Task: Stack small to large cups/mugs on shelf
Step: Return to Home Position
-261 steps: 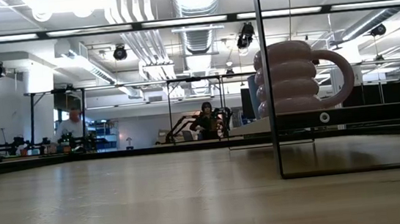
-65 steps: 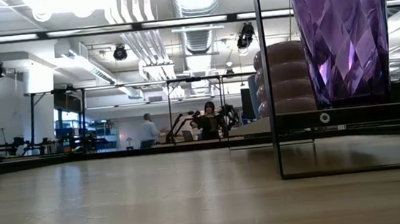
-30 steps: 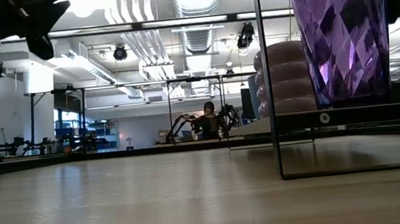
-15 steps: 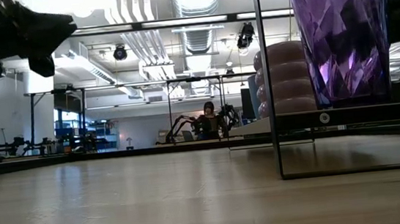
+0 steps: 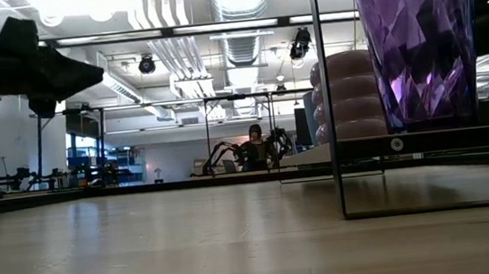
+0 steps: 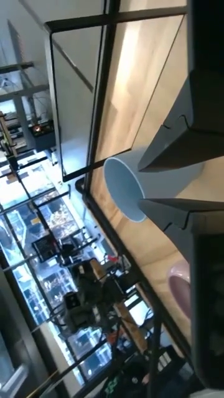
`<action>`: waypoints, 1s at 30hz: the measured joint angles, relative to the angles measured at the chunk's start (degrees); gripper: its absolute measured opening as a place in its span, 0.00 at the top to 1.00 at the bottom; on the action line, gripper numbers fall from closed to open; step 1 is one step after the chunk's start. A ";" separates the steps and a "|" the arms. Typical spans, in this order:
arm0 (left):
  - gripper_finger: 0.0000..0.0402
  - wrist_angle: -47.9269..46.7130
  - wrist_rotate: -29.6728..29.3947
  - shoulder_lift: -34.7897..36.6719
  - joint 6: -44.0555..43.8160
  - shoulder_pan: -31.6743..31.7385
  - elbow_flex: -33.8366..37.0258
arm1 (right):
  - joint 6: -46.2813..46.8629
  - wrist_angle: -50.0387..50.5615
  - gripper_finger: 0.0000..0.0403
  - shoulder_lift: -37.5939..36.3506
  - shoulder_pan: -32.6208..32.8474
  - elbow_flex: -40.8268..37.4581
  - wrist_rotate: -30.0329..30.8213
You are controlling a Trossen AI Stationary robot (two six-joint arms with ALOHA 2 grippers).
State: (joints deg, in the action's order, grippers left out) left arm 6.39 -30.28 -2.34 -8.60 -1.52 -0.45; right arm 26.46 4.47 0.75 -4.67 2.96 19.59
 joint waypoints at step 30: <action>0.80 0.09 -1.27 -1.82 0.02 -0.01 0.15 | -0.49 -0.04 0.82 0.16 0.00 0.00 -0.03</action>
State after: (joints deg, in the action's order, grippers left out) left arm 6.48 -31.55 -4.15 -8.58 -1.53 -0.30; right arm 25.97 4.43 0.91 -4.67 2.96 19.55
